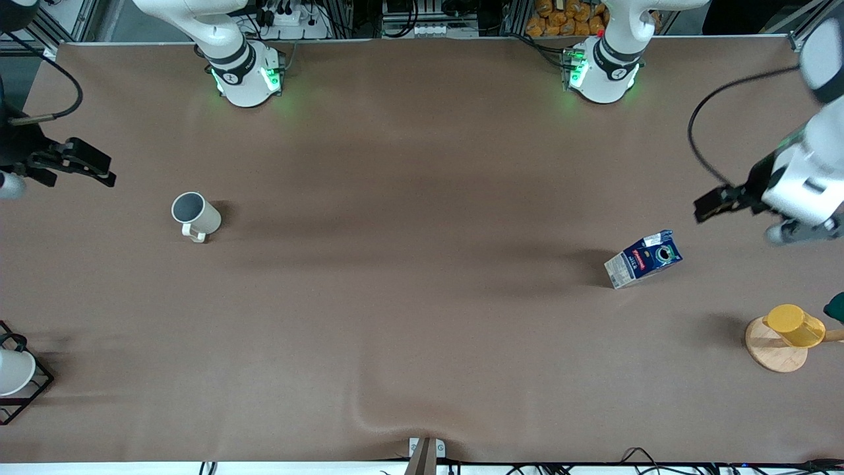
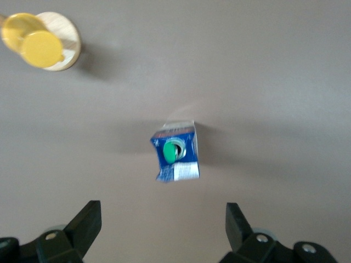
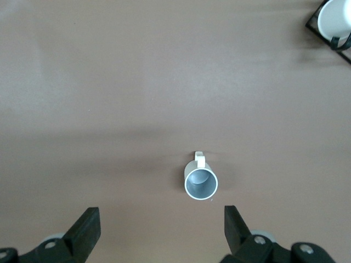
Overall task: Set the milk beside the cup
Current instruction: 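Reach the left gripper to the milk carton while the right gripper reaches the mug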
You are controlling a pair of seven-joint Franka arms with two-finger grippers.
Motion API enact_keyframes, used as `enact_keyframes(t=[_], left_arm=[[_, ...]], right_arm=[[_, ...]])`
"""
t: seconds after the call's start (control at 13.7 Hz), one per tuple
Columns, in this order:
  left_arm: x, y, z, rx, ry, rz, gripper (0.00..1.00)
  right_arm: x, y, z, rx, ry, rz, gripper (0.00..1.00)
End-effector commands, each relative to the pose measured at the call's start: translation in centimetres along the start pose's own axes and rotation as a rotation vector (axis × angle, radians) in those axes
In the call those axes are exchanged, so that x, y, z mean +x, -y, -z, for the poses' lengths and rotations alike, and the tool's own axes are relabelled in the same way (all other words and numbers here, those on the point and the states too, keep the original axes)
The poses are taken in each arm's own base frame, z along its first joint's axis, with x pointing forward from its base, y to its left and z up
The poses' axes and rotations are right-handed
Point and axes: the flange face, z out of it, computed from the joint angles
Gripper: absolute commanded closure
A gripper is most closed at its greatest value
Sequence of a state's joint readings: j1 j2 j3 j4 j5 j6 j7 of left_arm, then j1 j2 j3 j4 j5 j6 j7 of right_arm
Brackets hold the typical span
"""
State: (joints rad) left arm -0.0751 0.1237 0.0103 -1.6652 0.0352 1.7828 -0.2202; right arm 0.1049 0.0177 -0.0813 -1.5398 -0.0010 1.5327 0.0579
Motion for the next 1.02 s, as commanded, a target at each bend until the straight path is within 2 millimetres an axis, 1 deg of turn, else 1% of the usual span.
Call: enact_keyframes(t=[0.0,0.15,0.29,0.37,0.44,0.51,0.58,0.66,0.73,0.88,0.95], left_arm=[[0.0,-0.1,-3.9,0.003,0.007,0.043,0.00],[0.4,-0.1,-7.4,0.018,0.025,0.119,0.00],[-0.4,-0.9,-10.3,0.012,0.009,0.167,0.00],[-0.6,-0.8,-11.4,0.010,0.007,0.176,0.00],[-0.7,-0.4,-12.1,0.012,0.012,0.183,0.00],[-0.9,-0.3,-12.6,0.012,0.015,0.184,0.00],[-1.0,-0.3,-13.0,0.012,0.014,0.185,0.00],[-1.2,-0.3,-13.8,0.010,0.011,0.184,0.00],[-1.4,-0.3,-14.6,0.008,0.007,0.181,0.00],[-1.5,-0.1,-15.3,0.006,0.006,0.191,0.00],[-1.4,-0.1,-15.4,0.004,0.002,0.193,0.00]], right_arm=[[-0.4,1.0,-4.6,-0.020,0.044,-0.017,0.00],[-1.7,1.8,-8.8,0.000,0.052,-0.002,0.00],[-4.0,2.4,-12.3,0.003,0.070,0.015,0.00],[-5.1,2.0,-15.0,0.001,0.100,0.010,0.00],[-5.8,1.5,-17.2,0.000,0.119,0.001,0.00],[-6.4,1.0,-19.1,-0.001,0.149,-0.008,0.00],[-7.2,0.6,-21.5,-0.004,0.180,-0.014,0.00],[-7.5,0.3,-23.7,-0.003,0.172,-0.020,0.00],[-7.4,-0.8,-25.7,0.000,0.162,-0.047,0.00],[-7.5,-0.8,-28.5,0.010,0.183,-0.084,0.00],[-7.0,-0.9,-30.0,0.009,0.182,-0.090,0.00]])
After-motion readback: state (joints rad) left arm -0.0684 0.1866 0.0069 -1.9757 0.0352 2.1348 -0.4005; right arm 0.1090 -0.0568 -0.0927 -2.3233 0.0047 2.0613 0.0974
